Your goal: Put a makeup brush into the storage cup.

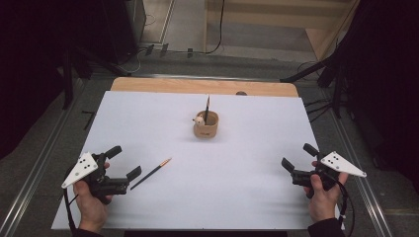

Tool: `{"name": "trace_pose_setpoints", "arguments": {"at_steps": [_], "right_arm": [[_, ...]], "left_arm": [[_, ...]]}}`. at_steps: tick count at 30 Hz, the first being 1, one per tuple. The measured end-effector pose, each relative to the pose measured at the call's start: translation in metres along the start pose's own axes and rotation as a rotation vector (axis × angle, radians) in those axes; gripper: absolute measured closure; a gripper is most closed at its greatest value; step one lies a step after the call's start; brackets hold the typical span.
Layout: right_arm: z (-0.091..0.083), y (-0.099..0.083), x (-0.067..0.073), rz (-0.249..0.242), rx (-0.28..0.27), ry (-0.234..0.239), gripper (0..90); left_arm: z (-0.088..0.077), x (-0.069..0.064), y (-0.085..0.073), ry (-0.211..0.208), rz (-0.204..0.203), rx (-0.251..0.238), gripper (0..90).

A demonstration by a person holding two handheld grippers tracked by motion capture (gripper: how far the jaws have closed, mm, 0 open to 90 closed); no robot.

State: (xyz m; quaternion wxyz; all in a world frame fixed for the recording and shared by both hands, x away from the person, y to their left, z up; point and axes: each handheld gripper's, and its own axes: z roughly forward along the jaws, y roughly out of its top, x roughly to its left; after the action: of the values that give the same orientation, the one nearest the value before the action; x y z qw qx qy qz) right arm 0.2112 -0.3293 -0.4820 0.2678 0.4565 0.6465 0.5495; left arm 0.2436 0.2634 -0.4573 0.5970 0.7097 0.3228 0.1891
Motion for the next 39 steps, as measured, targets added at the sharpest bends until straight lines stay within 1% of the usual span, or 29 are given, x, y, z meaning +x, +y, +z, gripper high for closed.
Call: {"name": "trace_pose_setpoints", "arguments": {"at_steps": [2, 4, 7, 8, 10, 11, 12, 13, 14, 15, 16, 17, 18, 19, 20, 21, 22, 24, 26, 27, 28, 30, 32, 33, 34, 35, 37, 39], "right_arm": [[0.000, 0.000, -0.001, 0.000, 0.003, -0.001, 0.0], [0.000, -0.001, -0.001, 0.002, 0.005, -0.004, 0.0], [0.002, -0.001, 0.000, 0.002, 0.010, -0.004, 0.0], [0.003, -0.001, 0.001, -0.004, 0.011, -0.004, 0.0], [0.005, 0.000, 0.002, -0.010, 0.013, -0.003, 0.0], [0.007, -0.001, 0.003, -0.007, 0.017, 0.001, 0.0], [0.008, -0.001, 0.004, -0.012, 0.021, 0.004, 0.0], [0.010, -0.002, 0.005, -0.017, 0.026, 0.008, 0.0], [0.011, -0.002, 0.006, -0.021, 0.033, 0.011, 0.0], [0.012, -0.002, 0.007, -0.028, 0.038, 0.014, 0.0], [0.012, -0.003, 0.008, -0.029, 0.040, 0.016, 0.0], [0.012, -0.003, 0.008, -0.028, 0.040, 0.019, 0.0], [0.013, -0.003, 0.008, -0.033, 0.041, 0.020, 0.0], [0.012, -0.003, 0.009, -0.035, 0.042, 0.020, 0.0], [0.012, -0.003, 0.008, -0.037, 0.043, 0.018, 0.0], [0.012, -0.003, 0.008, -0.032, 0.042, 0.016, 0.0], [0.011, -0.003, 0.007, -0.031, 0.042, 0.015, 0.0], [0.011, -0.003, 0.006, -0.027, 0.037, 0.011, 0.0], [0.010, -0.003, 0.006, -0.023, 0.038, 0.007, 0.0], [0.010, -0.003, 0.005, -0.024, 0.038, 0.007, 0.0], [0.010, -0.003, 0.005, -0.024, 0.039, 0.007, 0.0], [0.010, -0.004, 0.006, -0.022, 0.040, 0.009, 0.0], [0.010, -0.003, 0.006, -0.024, 0.039, 0.011, 0.0], [0.010, -0.003, 0.006, -0.025, 0.040, 0.010, 0.0], [0.011, -0.003, 0.006, -0.025, 0.040, 0.009, 0.0], [0.011, -0.004, 0.006, -0.024, 0.041, 0.009, 0.0], [0.011, -0.004, 0.007, -0.022, 0.044, 0.010, 0.0], [0.012, -0.004, 0.007, -0.023, 0.044, 0.013, 0.0]], "left_arm": [[0.005, -0.003, 0.003, -0.008, 0.010, 0.004, 0.6], [0.010, -0.006, 0.005, -0.009, 0.018, 0.020, 2.0], [0.020, -0.010, 0.007, -0.021, 0.017, 0.039, 4.5], [0.021, -0.011, 0.007, -0.023, 0.023, 0.047, 5.0], [0.027, -0.013, 0.009, -0.019, 0.024, 0.070, 5.6], [0.029, -0.013, 0.010, -0.008, 0.026, 0.080, 8.0], [0.031, -0.013, 0.012, 0.005, 0.019, 0.093, 11.4], [0.034, -0.012, 0.013, 0.021, 0.001, 0.123, 15.3], [0.036, -0.011, 0.014, 0.021, -0.013, 0.154, 15.7], [0.038, -0.010, 0.015, 0.012, -0.015, 0.176, 17.2], [0.041, -0.010, 0.015, 0.015, -0.020, 0.204, 18.2], [0.044, -0.010, 0.017, 0.033, -0.019, 0.263, 18.7], [0.046, -0.010, 0.018, 0.037, -0.018, 0.279, 20.9], [0.049, -0.011, 0.021, 0.050, -0.023, 0.316, 22.5], [0.051, -0.011, 0.023, 0.063, -0.021, 0.337, 24.0], [0.053, -0.012, 0.024, 0.063, -0.019, 0.345, 25.7], [0.055, -0.013, 0.026, 0.065, -0.006, 0.363, 26.5], [0.059, -0.014, 0.027, 0.076, 0.006, 0.392, 28.3], [0.063, -0.014, 0.027, 0.089, 0.014, 0.429, 31.5], [0.065, -0.014, 0.026, 0.096, 0.018, 0.458, 32.8], [0.067, -0.013, 0.026, 0.096, 0.018, 0.486, 34.4], [0.070, -0.011, 0.025, 0.086, 0.015, 0.528, 36.5], [0.073, -0.010, 0.025, 0.090, 0.010, 0.557, 38.7], [0.074, -0.010, 0.025, 0.087, 0.008, 0.567, 40.8], [0.076, -0.010, 0.025, 0.076, 0.007, 0.584, 41.7], [0.077, -0.011, 0.025, 0.075, 0.009, 0.602, 42.6], [0.083, -0.012, 0.024, 0.100, 0.036, 0.661, 42.7], [0.087, -0.013, 0.023, 0.110, 0.058, 0.716, 41.8]]}}
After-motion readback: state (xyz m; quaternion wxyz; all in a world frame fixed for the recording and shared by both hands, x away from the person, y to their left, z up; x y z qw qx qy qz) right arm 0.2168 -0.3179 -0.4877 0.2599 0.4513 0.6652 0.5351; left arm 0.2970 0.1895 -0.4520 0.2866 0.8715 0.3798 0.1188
